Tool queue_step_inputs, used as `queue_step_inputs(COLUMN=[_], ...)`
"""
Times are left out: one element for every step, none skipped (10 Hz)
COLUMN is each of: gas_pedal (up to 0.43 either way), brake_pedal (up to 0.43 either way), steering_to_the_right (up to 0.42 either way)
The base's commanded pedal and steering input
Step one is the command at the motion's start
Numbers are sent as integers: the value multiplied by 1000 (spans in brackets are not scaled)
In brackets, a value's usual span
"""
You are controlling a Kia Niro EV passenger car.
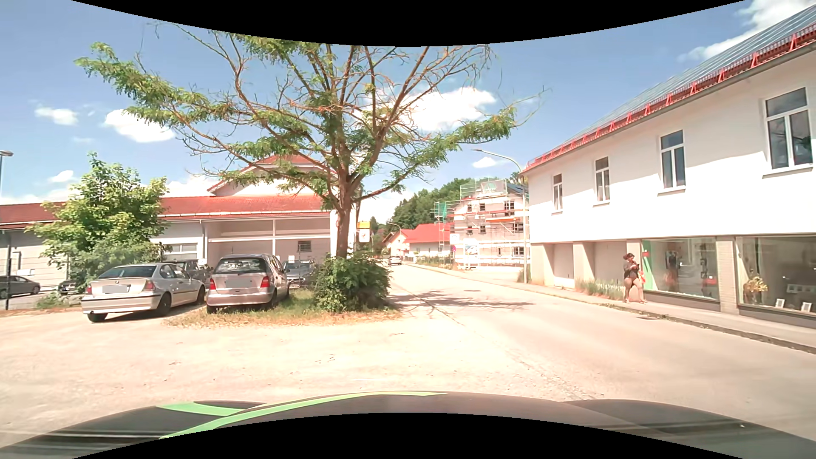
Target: Follow the waypoints while adhering to traffic rules and regulations
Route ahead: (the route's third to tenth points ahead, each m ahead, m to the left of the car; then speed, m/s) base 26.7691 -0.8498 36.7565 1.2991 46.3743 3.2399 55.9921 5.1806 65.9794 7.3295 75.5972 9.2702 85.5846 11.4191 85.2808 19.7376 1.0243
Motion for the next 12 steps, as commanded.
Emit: queue_step_inputs(gas_pedal=[0,0,0,0,0,0,0,0,0,0,0,0], brake_pedal=[128,128,122,122,128,128,128,152,213,238,238,232], steering_to_the_right=[577,602,618,617,619,623,627,633,636,637,637,637])
